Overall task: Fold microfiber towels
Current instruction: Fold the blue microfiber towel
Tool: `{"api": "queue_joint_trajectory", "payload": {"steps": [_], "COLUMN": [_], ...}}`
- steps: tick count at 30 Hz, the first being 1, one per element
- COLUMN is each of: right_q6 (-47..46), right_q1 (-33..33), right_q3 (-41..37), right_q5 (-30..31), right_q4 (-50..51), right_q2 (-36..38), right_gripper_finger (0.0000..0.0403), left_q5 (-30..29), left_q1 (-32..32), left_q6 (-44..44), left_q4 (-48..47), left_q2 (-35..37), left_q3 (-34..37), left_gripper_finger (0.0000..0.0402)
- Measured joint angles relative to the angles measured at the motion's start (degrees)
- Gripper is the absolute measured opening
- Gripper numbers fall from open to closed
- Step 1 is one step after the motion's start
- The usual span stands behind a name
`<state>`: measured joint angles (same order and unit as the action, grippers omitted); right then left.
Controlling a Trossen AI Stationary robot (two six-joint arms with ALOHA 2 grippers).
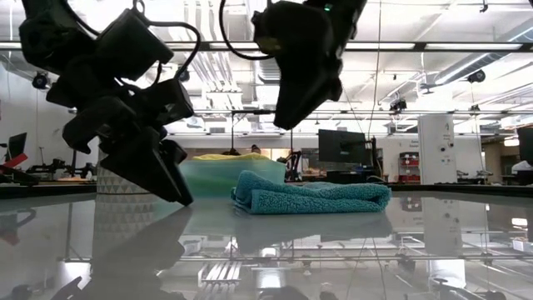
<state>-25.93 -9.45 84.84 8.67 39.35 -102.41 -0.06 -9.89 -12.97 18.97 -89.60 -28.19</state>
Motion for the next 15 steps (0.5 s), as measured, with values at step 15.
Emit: {"api": "queue_joint_trajectory", "payload": {"steps": [15], "right_q6": [0.51], "right_q1": [-5.14], "right_q3": [-17.6], "right_q5": [1.69], "right_q4": [-5.71], "right_q2": [12.45], "right_gripper_finger": [0.0018], "left_q5": [-5.44], "left_q1": [-4.87], "left_q6": [-6.8], "left_q4": [0.14], "left_q2": [-0.22], "left_q3": [-2.9], "left_gripper_finger": [0.0133]}}
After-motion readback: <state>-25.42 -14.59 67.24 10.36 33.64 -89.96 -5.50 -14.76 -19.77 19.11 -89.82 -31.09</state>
